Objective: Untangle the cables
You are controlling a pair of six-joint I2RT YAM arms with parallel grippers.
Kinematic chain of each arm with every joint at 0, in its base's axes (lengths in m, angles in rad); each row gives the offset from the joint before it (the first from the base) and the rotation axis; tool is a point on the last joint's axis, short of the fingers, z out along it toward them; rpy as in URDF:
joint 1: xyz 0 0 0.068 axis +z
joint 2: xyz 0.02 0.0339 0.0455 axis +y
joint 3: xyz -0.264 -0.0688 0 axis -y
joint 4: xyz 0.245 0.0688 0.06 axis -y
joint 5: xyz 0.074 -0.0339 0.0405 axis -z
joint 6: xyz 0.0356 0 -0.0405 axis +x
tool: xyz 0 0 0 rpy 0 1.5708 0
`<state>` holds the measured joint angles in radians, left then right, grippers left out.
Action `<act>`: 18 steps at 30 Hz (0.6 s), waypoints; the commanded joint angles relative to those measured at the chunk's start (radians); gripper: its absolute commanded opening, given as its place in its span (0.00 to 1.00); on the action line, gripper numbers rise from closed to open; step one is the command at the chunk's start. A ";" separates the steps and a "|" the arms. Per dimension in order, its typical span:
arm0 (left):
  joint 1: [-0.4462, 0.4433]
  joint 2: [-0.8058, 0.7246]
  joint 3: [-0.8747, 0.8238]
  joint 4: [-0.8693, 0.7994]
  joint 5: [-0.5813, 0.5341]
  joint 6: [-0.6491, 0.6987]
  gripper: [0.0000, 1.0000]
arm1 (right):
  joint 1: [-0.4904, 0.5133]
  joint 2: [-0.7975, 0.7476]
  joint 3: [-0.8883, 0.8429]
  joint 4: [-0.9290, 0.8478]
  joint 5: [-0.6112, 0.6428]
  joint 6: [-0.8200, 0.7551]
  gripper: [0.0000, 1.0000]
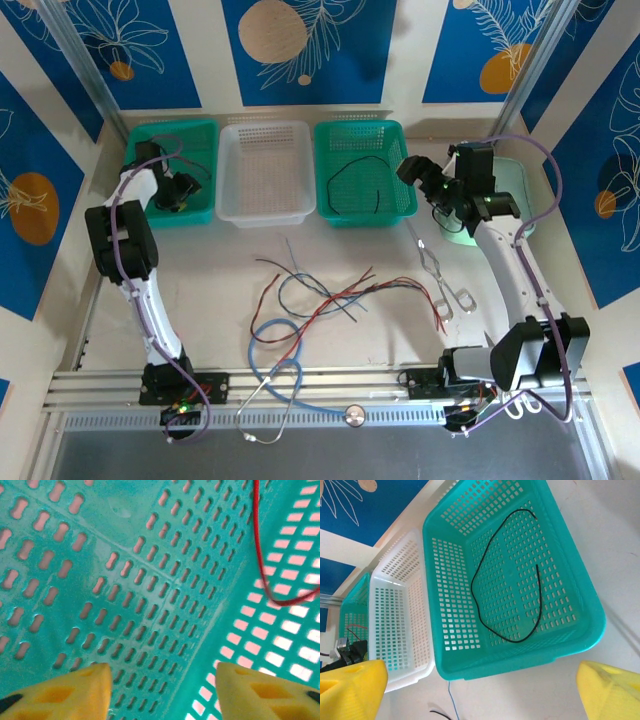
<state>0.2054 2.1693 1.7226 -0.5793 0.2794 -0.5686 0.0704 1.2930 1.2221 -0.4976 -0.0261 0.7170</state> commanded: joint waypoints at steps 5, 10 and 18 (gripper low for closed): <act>-0.005 -0.228 0.011 0.019 -0.163 0.113 0.67 | 0.004 -0.123 -0.089 -0.084 0.003 0.007 0.97; -0.029 -0.354 0.038 -0.117 -0.285 0.268 0.72 | 0.040 -0.233 -0.176 -0.173 0.077 0.049 0.96; -0.232 -0.663 -0.177 -0.149 -0.127 0.389 0.72 | 0.249 -0.221 -0.233 -0.447 0.304 0.262 0.94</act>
<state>0.0784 1.5692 1.6135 -0.6586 0.0898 -0.2592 0.2436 1.0302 1.0031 -0.7898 0.1425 0.8753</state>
